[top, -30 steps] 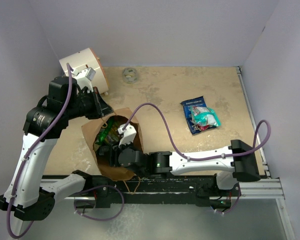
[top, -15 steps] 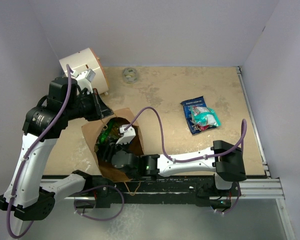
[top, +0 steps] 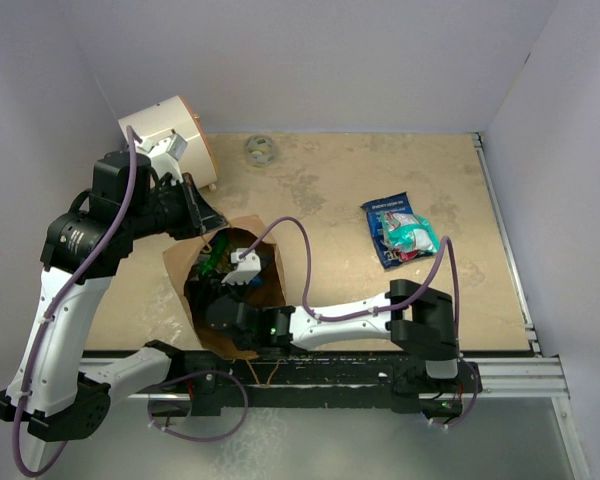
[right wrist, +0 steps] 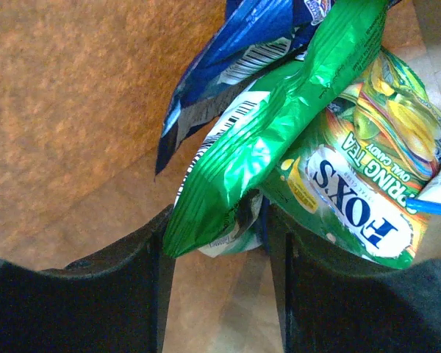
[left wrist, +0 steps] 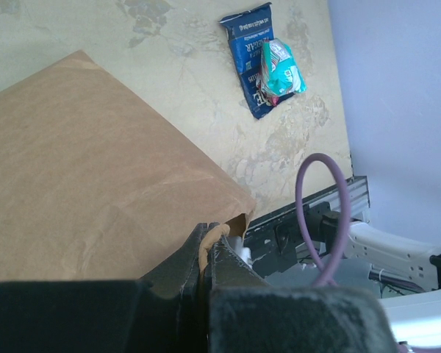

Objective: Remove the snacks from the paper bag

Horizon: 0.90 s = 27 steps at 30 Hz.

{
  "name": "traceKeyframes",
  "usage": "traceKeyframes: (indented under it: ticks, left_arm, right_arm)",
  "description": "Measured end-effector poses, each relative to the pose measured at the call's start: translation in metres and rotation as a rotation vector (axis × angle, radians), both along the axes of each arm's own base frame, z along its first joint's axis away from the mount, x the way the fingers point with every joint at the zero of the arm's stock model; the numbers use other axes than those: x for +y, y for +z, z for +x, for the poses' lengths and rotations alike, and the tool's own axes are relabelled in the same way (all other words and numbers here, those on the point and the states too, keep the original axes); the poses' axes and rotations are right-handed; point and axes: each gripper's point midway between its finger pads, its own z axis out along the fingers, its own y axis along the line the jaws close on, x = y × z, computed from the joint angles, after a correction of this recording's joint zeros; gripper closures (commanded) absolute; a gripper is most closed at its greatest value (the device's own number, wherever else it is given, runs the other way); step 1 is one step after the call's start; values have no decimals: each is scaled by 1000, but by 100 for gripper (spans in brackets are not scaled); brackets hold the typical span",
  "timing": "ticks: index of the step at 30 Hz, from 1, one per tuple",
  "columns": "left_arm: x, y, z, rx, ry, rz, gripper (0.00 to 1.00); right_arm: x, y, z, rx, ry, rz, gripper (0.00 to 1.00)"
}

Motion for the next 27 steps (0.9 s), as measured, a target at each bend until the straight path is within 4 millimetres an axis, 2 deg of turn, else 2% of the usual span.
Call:
traceKeyframes:
  ticks: [3,6,9,15,20,27]
  left_arm:
    - [0,0,-1,3,2,-1,100]
    - [1,0,-2,4,8,-3,100]
    - [5,1,-4,-2,21,3,100]
    - [13,1,-10,-11,50,21,100]
    - [17,1,-11,-22,69,29,100]
    - [21,-3,-7,-16,98,41,100]
  right_arm:
    - [6,-1,13,24,-28,19,54]
    - [6,0,26,44,-46,40,70]
    - [2,-2,37,55,-64,41,81]
    - [-5,-10,39,66,-58,-19,98]
    - [-15,2,36,48,-35,-72,100]
    - [-23,43,27,-23,57,-78,100]
